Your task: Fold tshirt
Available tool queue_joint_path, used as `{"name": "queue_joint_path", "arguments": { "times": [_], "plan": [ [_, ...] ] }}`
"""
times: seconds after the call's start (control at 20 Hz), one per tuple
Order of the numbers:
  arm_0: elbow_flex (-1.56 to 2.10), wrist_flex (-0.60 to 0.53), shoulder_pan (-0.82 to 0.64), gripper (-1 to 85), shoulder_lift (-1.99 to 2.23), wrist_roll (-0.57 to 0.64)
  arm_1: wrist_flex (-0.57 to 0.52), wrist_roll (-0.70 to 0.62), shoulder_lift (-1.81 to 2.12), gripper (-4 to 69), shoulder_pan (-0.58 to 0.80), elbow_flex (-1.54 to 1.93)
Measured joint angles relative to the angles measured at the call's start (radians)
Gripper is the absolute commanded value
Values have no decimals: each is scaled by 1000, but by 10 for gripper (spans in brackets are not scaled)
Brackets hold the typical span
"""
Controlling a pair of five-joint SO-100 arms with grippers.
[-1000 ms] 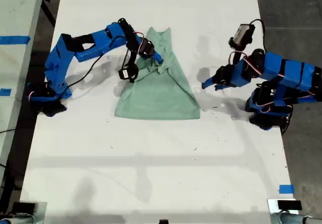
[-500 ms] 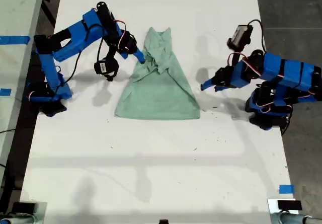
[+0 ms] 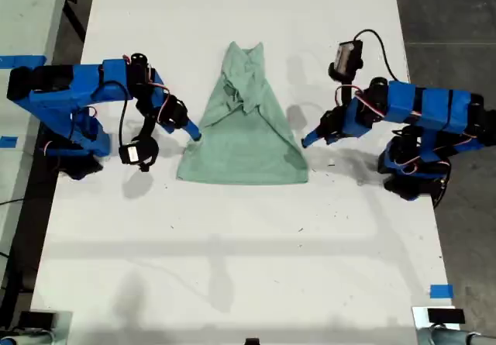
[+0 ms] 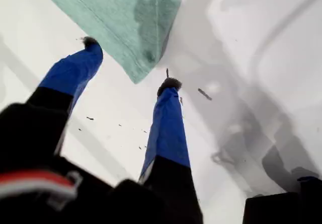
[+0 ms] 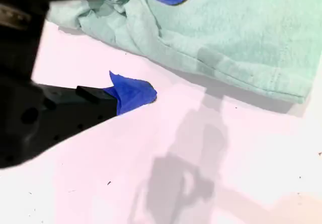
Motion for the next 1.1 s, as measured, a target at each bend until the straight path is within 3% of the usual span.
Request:
{"name": "queue_joint_path", "arguments": {
  "times": [0.2, 0.5, 0.6, 0.7, 0.9, 1.1],
  "plan": [
    [37, -51, 40, 232, 21, -9, -115, -58, -115, 232, -2, 5],
    [117, -84, 44, 223, 57, -9, -419, -95, -350, 230, -2, 114],
    [130, -104, 44, 221, 64, -9, -479, -100, -443, 186, -8, 114],
    [130, -110, 44, 219, 64, -9, -491, -103, -520, 47, -20, 75],
    [140, -112, 44, 213, 64, -9, -488, -101, -612, -17, -28, -15],
    [140, -124, 44, 209, 64, -9, -442, -98, -646, -18, -35, -69]
  ]
}}
